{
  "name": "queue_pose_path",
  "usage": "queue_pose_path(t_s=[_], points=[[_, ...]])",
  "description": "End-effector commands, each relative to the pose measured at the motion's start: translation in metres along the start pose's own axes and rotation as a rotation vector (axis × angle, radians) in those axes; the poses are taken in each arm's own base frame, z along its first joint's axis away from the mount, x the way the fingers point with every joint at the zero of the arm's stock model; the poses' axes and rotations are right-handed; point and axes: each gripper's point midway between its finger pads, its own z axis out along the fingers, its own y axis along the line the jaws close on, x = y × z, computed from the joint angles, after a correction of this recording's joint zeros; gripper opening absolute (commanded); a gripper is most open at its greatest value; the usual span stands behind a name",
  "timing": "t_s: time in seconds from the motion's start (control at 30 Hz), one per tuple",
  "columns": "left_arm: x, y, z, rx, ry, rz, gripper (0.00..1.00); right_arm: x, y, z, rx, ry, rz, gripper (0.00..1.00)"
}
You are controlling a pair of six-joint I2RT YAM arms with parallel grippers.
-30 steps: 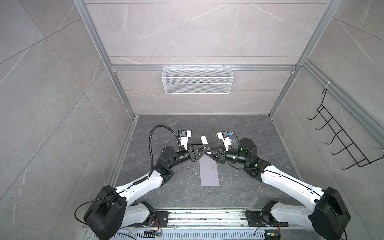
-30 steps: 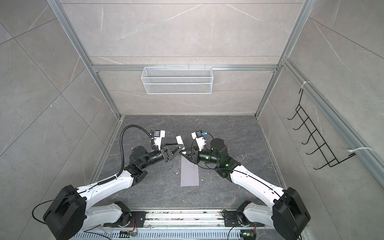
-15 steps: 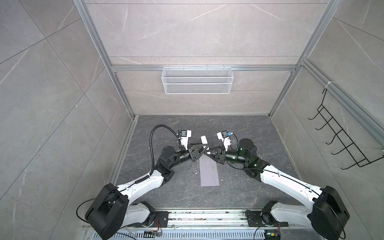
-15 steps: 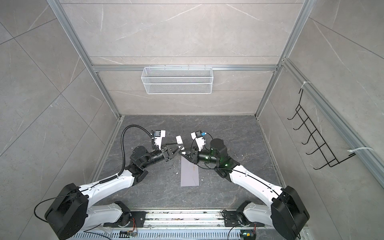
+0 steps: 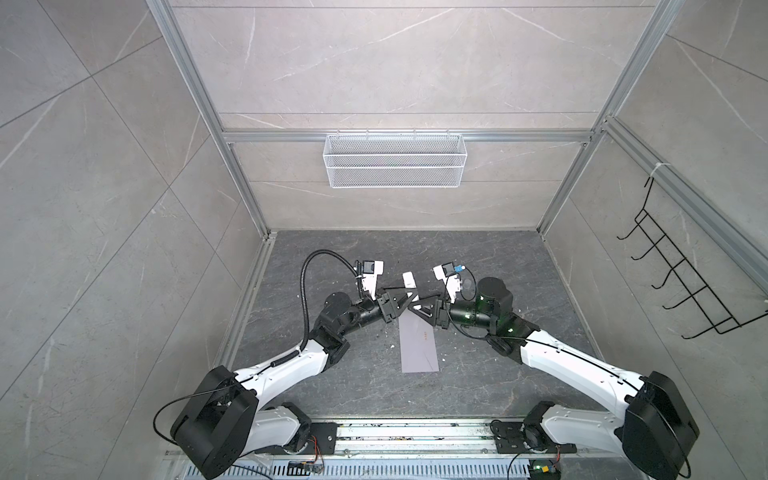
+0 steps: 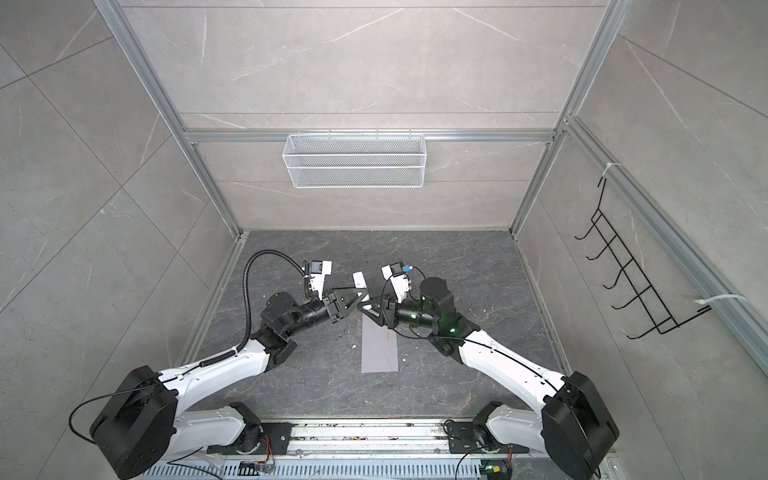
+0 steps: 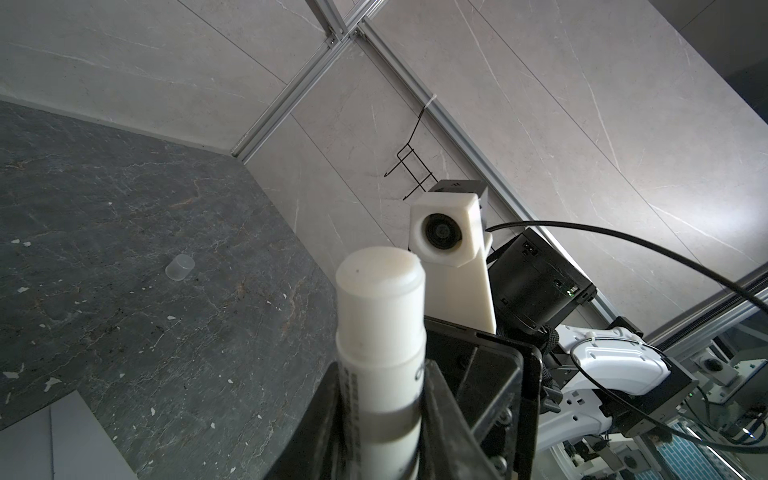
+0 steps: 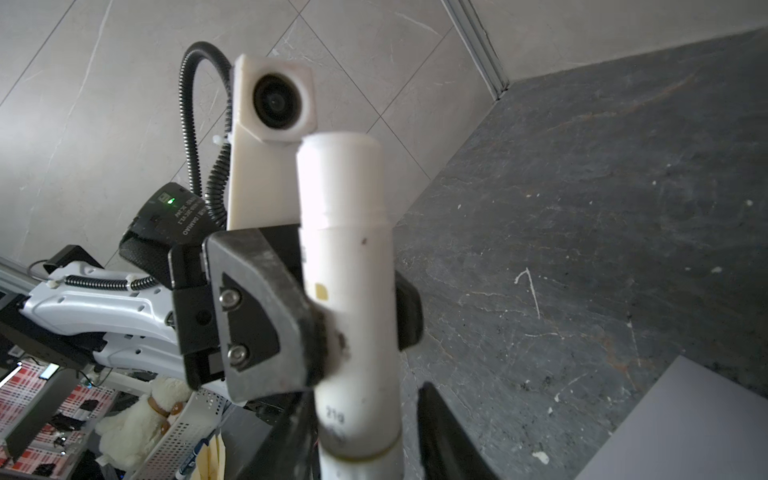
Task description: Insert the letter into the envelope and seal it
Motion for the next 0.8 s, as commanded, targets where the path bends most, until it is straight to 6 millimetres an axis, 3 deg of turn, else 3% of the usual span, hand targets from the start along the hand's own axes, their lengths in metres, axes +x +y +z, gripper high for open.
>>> queue_pose_path(t_s=[0.0, 0.1, 0.23, 0.77], points=[[-0.019, -0.016, -0.001, 0.024, -0.059, 0.064, 0.00, -0.004, 0.008, -0.010, 0.009, -0.024, -0.030, 0.62], [-0.021, -0.018, -0.003, 0.020, -0.066, 0.063, 0.00, -0.004, 0.011, -0.017, 0.007, -0.050, -0.028, 0.74], [-0.024, -0.022, -0.003, 0.028, -0.071, 0.056, 0.00, -0.002, 0.013, -0.019, -0.013, -0.060, -0.016, 0.76], [-0.025, -0.028, -0.002, 0.053, -0.065, 0.038, 0.00, -0.008, 0.013, -0.006, -0.045, -0.051, -0.014, 0.56]])
